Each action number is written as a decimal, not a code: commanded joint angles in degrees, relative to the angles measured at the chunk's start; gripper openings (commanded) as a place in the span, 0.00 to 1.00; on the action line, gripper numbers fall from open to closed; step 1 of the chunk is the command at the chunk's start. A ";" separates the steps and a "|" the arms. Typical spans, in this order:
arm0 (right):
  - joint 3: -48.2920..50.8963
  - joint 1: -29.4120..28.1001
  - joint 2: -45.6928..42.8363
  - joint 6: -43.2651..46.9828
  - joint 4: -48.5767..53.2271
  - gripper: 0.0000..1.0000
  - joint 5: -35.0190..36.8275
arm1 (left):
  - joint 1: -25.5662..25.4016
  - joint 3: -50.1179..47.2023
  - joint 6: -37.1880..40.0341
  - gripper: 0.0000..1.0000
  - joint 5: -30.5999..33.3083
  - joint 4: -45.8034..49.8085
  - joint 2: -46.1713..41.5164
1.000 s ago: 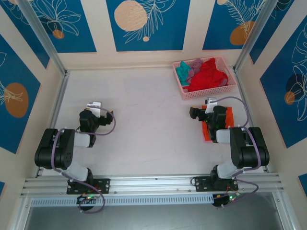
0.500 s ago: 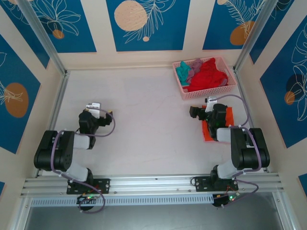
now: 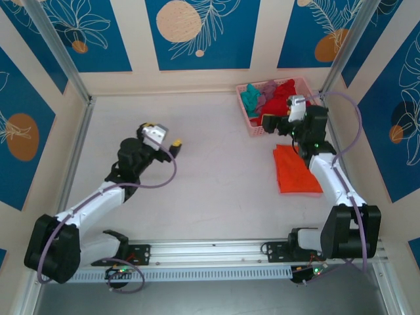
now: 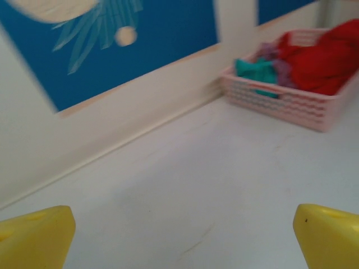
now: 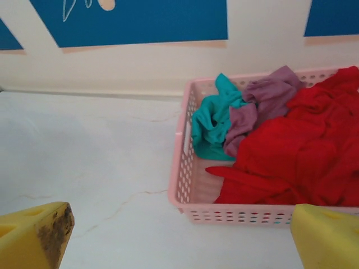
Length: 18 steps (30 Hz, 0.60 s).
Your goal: Fold and stack the t-shirts
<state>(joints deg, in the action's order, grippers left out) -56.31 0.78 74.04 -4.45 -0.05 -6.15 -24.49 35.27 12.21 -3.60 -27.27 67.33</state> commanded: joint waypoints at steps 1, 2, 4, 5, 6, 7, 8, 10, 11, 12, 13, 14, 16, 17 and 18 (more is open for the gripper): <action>-8.59 0.28 5.49 -0.98 14.07 0.99 -2.99 | -6.62 3.85 2.52 1.00 -2.56 4.98 3.90; -11.88 0.38 8.00 -2.47 15.71 0.99 -2.23 | -8.86 5.21 2.60 1.00 -2.65 4.44 5.64; -18.04 0.84 13.15 -5.71 19.44 0.99 -0.96 | -12.99 7.84 2.37 1.00 -2.64 3.28 8.92; -21.55 1.13 16.09 -7.06 21.66 0.99 -0.49 | -15.10 9.31 2.17 1.00 -2.64 2.66 10.73; -23.86 1.29 18.37 -7.54 22.92 0.99 0.73 | -16.51 10.55 1.83 1.00 -2.81 1.93 12.25; -25.68 1.16 20.78 -8.40 23.41 0.99 3.16 | -18.28 11.80 1.32 1.00 -2.82 0.89 14.06; -27.39 1.20 23.34 -9.73 23.69 0.99 6.09 | -19.91 12.91 0.72 1.00 -2.82 -0.66 15.83; -30.22 1.71 28.13 -11.47 24.32 0.99 9.87 | -22.37 14.86 -0.58 1.00 -3.15 -3.23 18.81; -32.10 2.04 30.81 -12.12 25.18 0.99 11.80 | -23.63 15.94 -1.10 1.00 -3.25 -4.16 20.35; -33.78 2.25 32.92 -12.57 26.07 0.99 13.49 | -24.57 16.83 -1.50 1.00 -3.34 -4.81 21.52; -35.90 2.37 35.31 -13.11 27.52 1.00 15.19 | -25.61 17.77 -1.88 1.00 -3.39 -5.34 22.70; -37.73 2.53 37.35 -13.36 28.49 0.99 15.88 | -26.57 18.50 -2.34 1.00 -3.35 -5.96 23.66; -40.57 2.67 40.50 -13.53 29.53 0.95 16.74 | -28.06 19.28 -3.12 1.00 -3.14 -7.25 25.14; -42.36 2.73 42.34 -13.49 30.56 0.89 17.13 | -28.64 19.48 -3.65 1.00 -3.07 -7.89 25.83; -44.10 2.72 44.07 -13.50 32.05 0.84 17.50 | -29.08 19.66 -4.06 1.00 -3.07 -8.28 26.25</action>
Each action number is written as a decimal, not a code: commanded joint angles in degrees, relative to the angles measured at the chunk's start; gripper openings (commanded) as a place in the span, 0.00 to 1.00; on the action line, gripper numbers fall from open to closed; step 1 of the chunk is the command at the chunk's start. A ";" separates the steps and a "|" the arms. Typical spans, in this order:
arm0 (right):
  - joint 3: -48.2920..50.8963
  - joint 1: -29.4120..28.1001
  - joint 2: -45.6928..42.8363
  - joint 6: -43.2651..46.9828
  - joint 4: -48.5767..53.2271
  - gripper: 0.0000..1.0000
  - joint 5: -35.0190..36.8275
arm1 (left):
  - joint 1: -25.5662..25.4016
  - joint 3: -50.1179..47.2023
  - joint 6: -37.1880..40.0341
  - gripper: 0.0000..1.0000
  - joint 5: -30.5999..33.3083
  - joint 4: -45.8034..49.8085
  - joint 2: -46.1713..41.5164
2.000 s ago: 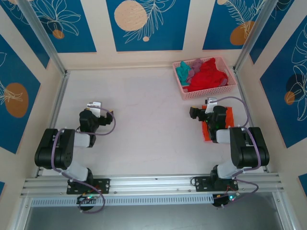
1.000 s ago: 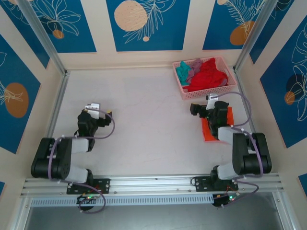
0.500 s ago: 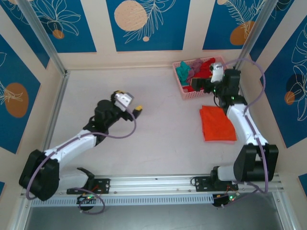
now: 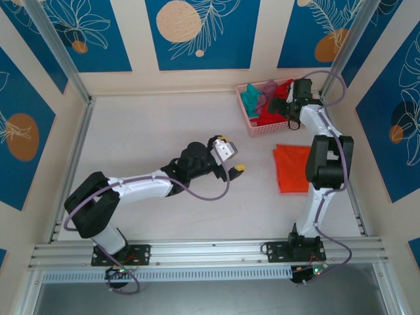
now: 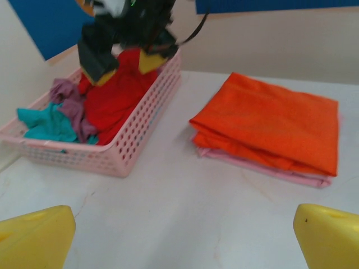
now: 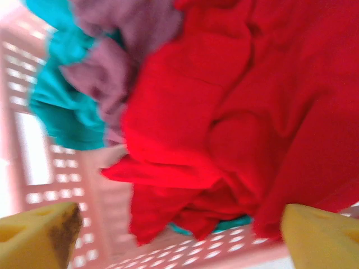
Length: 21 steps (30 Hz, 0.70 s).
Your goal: Fold and stack the t-shirts
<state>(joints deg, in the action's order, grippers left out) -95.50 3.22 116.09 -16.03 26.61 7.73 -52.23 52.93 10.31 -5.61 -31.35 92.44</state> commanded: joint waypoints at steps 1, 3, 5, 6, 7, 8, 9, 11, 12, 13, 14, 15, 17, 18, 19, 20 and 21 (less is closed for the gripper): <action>-6.82 0.40 3.96 -1.85 6.94 0.79 3.83 | -1.71 2.17 -2.22 1.00 -1.29 -4.45 1.57; -10.00 0.38 6.95 -2.00 9.36 0.66 3.64 | -2.00 2.36 -2.22 1.00 -1.75 -4.34 1.86; -11.90 0.38 7.94 -1.92 10.39 0.42 2.97 | -2.04 2.10 -2.05 1.00 -1.17 -4.25 1.76; -12.15 0.30 7.59 -1.90 10.24 0.27 2.59 | -2.00 2.02 -1.98 1.00 -0.63 -4.23 1.55; -12.35 0.25 6.80 -1.90 9.73 0.10 2.11 | -2.01 1.77 -1.87 1.00 -0.02 -4.09 1.33; -12.42 0.13 5.73 -1.83 9.37 0.00 1.56 | -2.03 1.45 -1.91 1.00 0.77 -4.07 1.04; -12.53 0.04 4.80 -1.73 8.97 0.00 1.23 | -2.00 1.18 -2.03 1.00 1.23 -4.16 0.94; -12.85 -0.02 2.30 -1.56 8.30 0.00 0.43 | -2.07 0.48 -2.38 1.00 2.33 -4.48 0.52; -12.94 -0.06 1.21 -1.56 7.99 0.00 0.14 | -2.00 0.15 -2.64 1.00 2.73 -4.71 0.40; -13.12 -0.05 -0.06 -1.61 7.77 0.00 -0.30 | -2.00 -0.16 -2.81 1.00 3.24 -4.91 0.36; -13.21 -0.06 -1.28 -1.63 7.47 0.00 -1.02 | -2.05 -0.44 -2.76 1.00 3.68 -5.06 0.15; -13.27 -0.06 -2.27 -1.68 7.17 0.00 -1.75 | -2.00 -0.62 -2.77 1.00 4.11 -5.15 0.10; -13.35 -0.15 -4.79 -1.93 6.60 0.00 -3.39 | -2.05 -0.87 -2.86 1.00 4.91 -5.15 -0.09; -13.38 -0.23 -5.92 -2.11 6.21 0.00 -4.33 | -2.00 -0.95 -2.92 1.00 5.35 -5.25 -0.13; -13.55 -0.40 -7.11 -2.29 5.81 0.00 -5.38 | -2.00 -1.07 -3.13 1.00 5.79 -5.47 -0.17; -13.93 -0.57 -8.21 -2.68 5.43 0.00 -6.41 | -2.01 -1.22 -3.25 1.00 6.34 -5.79 -0.26; -14.49 -0.82 -9.01 -2.79 5.23 0.00 -7.31 | -2.00 -1.37 -3.44 1.00 6.97 -6.06 -0.26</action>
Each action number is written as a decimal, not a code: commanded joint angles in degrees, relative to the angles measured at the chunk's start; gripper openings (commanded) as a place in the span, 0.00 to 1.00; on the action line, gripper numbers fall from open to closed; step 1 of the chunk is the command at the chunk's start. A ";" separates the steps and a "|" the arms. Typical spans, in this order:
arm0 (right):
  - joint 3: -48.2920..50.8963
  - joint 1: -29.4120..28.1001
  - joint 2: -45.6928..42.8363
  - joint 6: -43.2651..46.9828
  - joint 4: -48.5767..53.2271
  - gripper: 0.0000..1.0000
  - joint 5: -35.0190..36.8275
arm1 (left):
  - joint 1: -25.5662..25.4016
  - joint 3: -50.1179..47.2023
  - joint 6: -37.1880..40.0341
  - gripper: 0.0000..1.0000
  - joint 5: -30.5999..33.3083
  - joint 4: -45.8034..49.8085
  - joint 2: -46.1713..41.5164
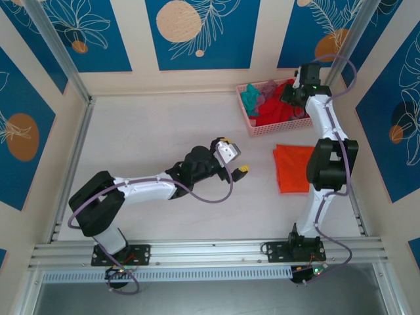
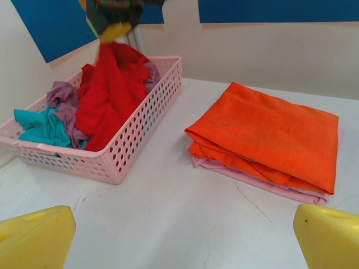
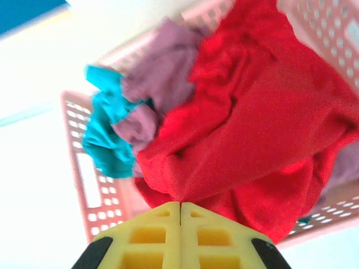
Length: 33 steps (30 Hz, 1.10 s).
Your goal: Fold and stack the t-shirts
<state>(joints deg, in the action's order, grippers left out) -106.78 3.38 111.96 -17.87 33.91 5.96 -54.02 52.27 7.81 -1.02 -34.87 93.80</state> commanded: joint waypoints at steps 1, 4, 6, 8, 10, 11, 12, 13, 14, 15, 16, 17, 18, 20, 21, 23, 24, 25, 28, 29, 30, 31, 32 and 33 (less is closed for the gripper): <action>-4.07 -1.37 -5.73 -0.94 -2.14 0.00 -6.45 | -0.12 -0.94 -1.19 1.00 3.02 -2.95 -1.72; -7.20 -2.38 -7.66 -1.20 -2.18 0.00 -9.11 | -0.10 -1.21 -1.17 1.00 4.49 -2.84 -2.15; -9.67 -3.05 -8.57 -1.63 -2.35 0.00 -10.93 | 0.12 -1.21 -1.19 1.00 5.34 -2.29 -2.67; -12.38 -3.64 -9.12 -2.06 -2.75 0.00 -12.64 | 0.40 -1.38 -1.22 1.00 5.89 -1.54 -3.33; -15.30 -4.23 -9.00 -2.80 -2.64 0.00 -13.87 | 0.79 -1.56 -1.31 1.00 6.37 -0.76 -4.02; -17.06 -4.31 -8.68 -3.31 -2.54 0.00 -14.84 | 0.94 -1.56 -1.31 1.00 6.46 -0.14 -4.38; -18.35 -4.38 -8.40 -3.86 -2.53 0.00 -15.97 | 1.22 -1.64 -1.40 1.00 6.47 0.30 -4.58; -20.35 -4.60 -8.02 -4.33 -2.53 0.00 -17.17 | 1.45 -1.56 -1.55 1.00 6.47 0.76 -4.98; -22.37 -4.90 -7.50 -4.58 -2.47 0.00 -18.07 | 1.71 -1.51 -1.90 1.00 6.47 1.30 -5.19; -24.20 -5.16 -6.94 -4.63 -2.32 0.00 -18.85 | 2.02 -1.43 -2.34 1.00 6.38 1.59 -5.36; -26.76 -5.51 -6.19 -4.61 -1.92 0.00 -19.64 | 2.39 -1.23 -3.22 1.00 6.22 1.97 -5.62; -29.54 -5.86 -5.25 -4.79 -1.26 0.00 -20.52 | 2.96 -1.14 -4.21 1.00 6.08 2.15 -5.81; -32.09 -6.20 -4.36 -5.08 -0.59 0.00 -21.43 | 3.38 -1.03 -5.22 1.00 5.88 2.18 -6.03; -37.73 -7.24 -2.34 -5.58 0.67 0.00 -24.02 | 4.45 -0.85 -6.89 1.00 4.97 2.18 -6.56; -39.97 -7.97 -1.39 -5.80 0.95 0.00 -24.91 | 4.89 -0.78 -7.43 1.00 4.65 2.26 -6.93; -44.13 -9.60 0.33 -6.50 1.38 0.00 -26.72 | 6.00 -0.78 -8.75 1.00 4.29 3.06 -7.97; -45.35 -10.52 1.06 -6.92 1.34 0.00 -27.40 | 6.40 -0.85 -9.44 1.00 4.14 3.78 -8.67; -46.26 -11.44 1.69 -7.59 1.26 0.00 -28.10 | 7.08 -0.94 -10.18 1.00 4.18 5.03 -9.60; -46.56 -14.99 2.57 -8.50 0.55 0.00 -29.42 | 9.00 -1.76 -12.09 1.00 5.05 10.71 -13.82; -46.22 -16.38 2.77 -8.35 0.47 0.00 -29.42 | 9.68 -2.32 -12.88 1.00 5.84 13.15 -15.79; -45.90 -17.61 2.97 -8.30 0.37 0.00 -29.42 | 10.35 -2.93 -13.55 1.00 6.44 15.20 -17.68; -45.35 -18.97 3.22 -8.32 0.29 0.00 -29.26 | 11.00 -3.87 -14.46 1.00 7.08 17.56 -20.19; -44.51 -20.33 3.50 -8.45 -0.09 0.00 -29.29 | 11.92 -4.98 -15.22 1.00 7.46 19.95 -22.91; -43.61 -21.56 3.82 -8.46 -0.43 0.00 -29.51 | 12.64 -5.91 -16.05 1.00 7.75 22.04 -25.36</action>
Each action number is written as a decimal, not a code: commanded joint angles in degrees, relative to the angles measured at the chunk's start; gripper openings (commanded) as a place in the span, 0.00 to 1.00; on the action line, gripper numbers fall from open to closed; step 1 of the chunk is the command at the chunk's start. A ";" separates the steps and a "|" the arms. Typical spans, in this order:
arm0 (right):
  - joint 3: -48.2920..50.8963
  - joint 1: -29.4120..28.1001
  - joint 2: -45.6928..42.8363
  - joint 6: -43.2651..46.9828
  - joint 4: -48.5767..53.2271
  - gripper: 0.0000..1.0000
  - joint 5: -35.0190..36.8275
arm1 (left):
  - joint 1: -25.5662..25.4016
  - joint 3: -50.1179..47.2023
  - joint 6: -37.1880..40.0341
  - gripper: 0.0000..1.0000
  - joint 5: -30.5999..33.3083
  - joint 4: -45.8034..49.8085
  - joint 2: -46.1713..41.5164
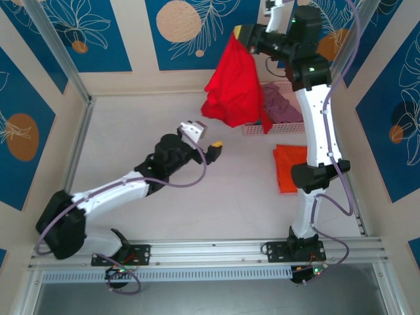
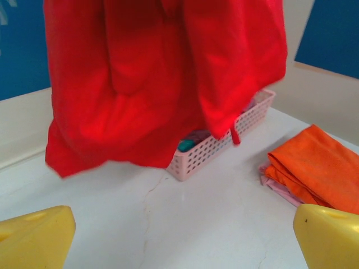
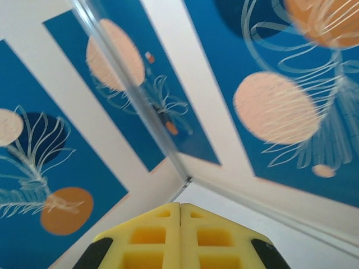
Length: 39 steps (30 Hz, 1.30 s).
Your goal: Fold and stack the t-shirts
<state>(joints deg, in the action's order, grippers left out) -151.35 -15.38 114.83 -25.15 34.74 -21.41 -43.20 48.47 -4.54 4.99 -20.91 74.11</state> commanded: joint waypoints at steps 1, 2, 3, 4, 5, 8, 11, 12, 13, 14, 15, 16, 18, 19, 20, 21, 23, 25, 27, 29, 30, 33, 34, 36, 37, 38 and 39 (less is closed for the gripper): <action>1.88 -4.22 1.47 -1.18 -1.51 0.00 -2.08 | 2.57 -3.29 -4.63 1.00 2.33 10.54 -8.62; 2.66 -5.69 2.12 -1.14 -1.59 0.00 -2.06 | 3.31 -4.59 -5.59 1.00 3.17 13.00 -11.70; 3.28 -6.85 2.80 -1.13 -1.61 0.00 -2.06 | 3.93 -5.57 -6.38 1.00 3.78 14.93 -14.26; 3.83 -8.09 3.76 -1.13 -1.61 0.00 -2.15 | 4.59 -6.81 -7.32 1.00 4.51 17.23 -17.11; 4.38 -9.24 4.67 -1.13 -1.52 0.00 -2.21 | 5.28 -8.01 -8.24 1.00 5.33 19.07 -19.80; 4.80 -11.41 7.59 0.57 0.44 0.55 -2.55 | 6.52 -11.32 -10.78 1.00 8.21 22.23 -25.73; 8.95 -11.14 8.44 2.10 2.46 0.91 0.67 | 7.35 -13.39 -13.23 1.00 10.13 22.88 -28.12; 11.31 -10.80 8.32 2.11 2.23 0.92 2.18 | 7.45 -13.57 -13.83 1.00 10.44 22.86 -28.07; 14.02 -10.36 8.10 2.10 1.98 0.93 4.44 | 7.43 -13.58 -14.45 1.00 10.52 22.92 -27.67; 16.68 -9.83 7.96 2.24 1.19 0.93 6.34 | 7.43 -13.46 -15.06 1.00 10.47 22.80 -26.94; 19.43 -9.34 7.92 2.37 0.32 0.92 8.06 | 7.47 -13.24 -15.51 1.00 10.24 22.56 -26.20; 21.84 -8.71 8.20 2.27 -0.41 0.91 10.25 | 7.44 -13.01 -15.95 1.00 9.80 22.15 -25.14; 24.74 -7.49 9.51 1.78 -0.55 0.88 14.36 | 7.43 -12.50 -17.09 1.00 9.30 21.39 -22.89; 25.50 -6.86 10.67 1.77 -0.15 0.86 16.01 | 7.43 -12.05 -17.50 1.00 8.91 21.11 -21.57; 25.51 -6.42 11.91 1.60 0.66 0.84 18.06 | 7.50 -11.40 -17.61 1.00 8.29 20.96 -19.96; 25.50 -5.97 13.01 1.93 1.04 0.83 19.41 | 7.48 -10.73 -17.70 1.00 7.75 21.08 -18.68; 24.53 -5.25 15.59 2.50 2.10 0.82 22.37 | 7.52 -9.00 -18.17 1.00 6.43 21.81 -15.68; 23.03 -4.56 18.09 2.51 3.24 0.82 24.25 | 7.58 -7.63 -18.56 1.00 5.05 22.02 -13.46; 22.51 -4.10 20.01 2.52 3.07 0.82 25.97 | 7.51 -6.93 -18.95 1.00 4.10 21.72 -11.76; 21.38 -3.73 22.21 2.41 3.33 0.82 27.08 | 7.54 -6.46 -19.60 1.00 3.71 21.61 -10.57; 20.09 -3.46 23.57 2.37 4.13 0.82 27.04 | 7.49 -6.19 -19.93 1.00 3.55 21.59 -10.11; 15.01 -3.08 27.99 2.37 7.80 0.82 28.76 | 7.54 -5.94 -20.57 1.00 3.09 21.86 -9.31; 13.54 -3.08 29.00 2.46 8.89 0.82 30.64 | 7.54 -5.86 -21.11 1.00 3.49 22.19 -9.08; 12.41 -2.96 29.76 2.65 9.81 0.82 33.94 | 7.58 -5.43 -22.77 1.00 5.03 24.04 -8.66; 12.32 -2.78 29.78 2.43 10.10 0.82 35.22 | 7.57 -5.09 -23.61 1.00 5.71 25.08 -8.35; 12.26 -2.66 29.78 2.23 10.35 0.82 36.67 | 7.63 -4.84 -24.13 1.00 6.06 25.83 -8.07; 12.14 -2.45 29.80 1.97 10.83 0.82 37.81 | 7.64 -4.62 -24.29 1.00 6.00 26.20 -7.72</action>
<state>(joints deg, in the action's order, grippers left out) -137.16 -19.05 144.24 -23.38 41.93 9.67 -36.16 41.74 -26.35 9.72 2.85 65.67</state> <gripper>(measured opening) 0.822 0.998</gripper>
